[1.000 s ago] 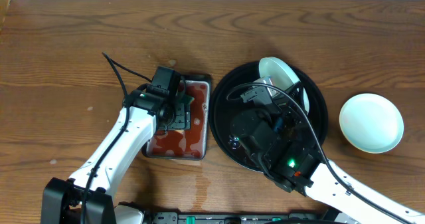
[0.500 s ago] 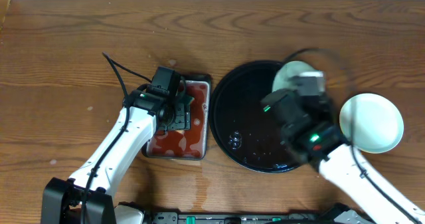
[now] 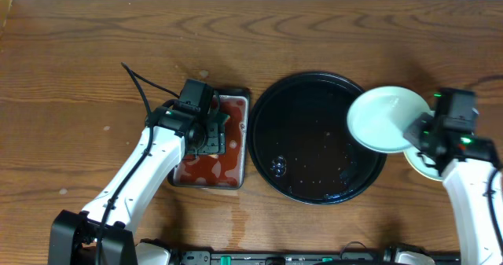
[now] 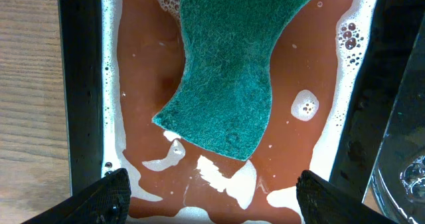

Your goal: Clean dirty plates on tray and stack at the side

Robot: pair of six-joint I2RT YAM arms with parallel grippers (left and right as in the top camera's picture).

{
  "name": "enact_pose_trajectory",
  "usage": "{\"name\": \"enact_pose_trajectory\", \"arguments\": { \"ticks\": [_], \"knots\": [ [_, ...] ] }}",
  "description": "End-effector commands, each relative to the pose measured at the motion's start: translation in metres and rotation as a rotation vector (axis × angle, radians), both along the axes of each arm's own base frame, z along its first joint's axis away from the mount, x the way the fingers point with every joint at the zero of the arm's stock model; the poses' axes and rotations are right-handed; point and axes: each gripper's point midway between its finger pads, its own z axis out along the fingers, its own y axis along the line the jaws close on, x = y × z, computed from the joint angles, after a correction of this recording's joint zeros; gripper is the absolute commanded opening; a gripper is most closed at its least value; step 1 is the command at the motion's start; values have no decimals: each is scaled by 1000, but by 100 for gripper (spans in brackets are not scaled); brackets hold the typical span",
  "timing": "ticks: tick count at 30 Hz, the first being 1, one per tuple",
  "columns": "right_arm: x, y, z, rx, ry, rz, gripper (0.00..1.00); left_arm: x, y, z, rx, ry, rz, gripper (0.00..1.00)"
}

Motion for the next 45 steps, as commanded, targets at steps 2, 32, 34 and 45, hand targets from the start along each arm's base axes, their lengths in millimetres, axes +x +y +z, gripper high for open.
{"name": "enact_pose_trajectory", "arguments": {
  "ticks": [2, 32, 34, 45],
  "knots": [
    [-14, -16, -8, 131, -7, -108, 1, -6, 6, -8, 26, 27, 1, 80],
    [-27, -66, -46, 281, -227, -235, 56, -6, 6, -8, 26, 26, 1, 81],
    [-14, -51, -39, 303, -264, -124, 60, -6, 6, -8, 26, 26, 1, 80],
    [33, 63, -20, 173, -219, 514, 99, -3, 16, -4, 21, 19, 43, 81]
  ]
}}
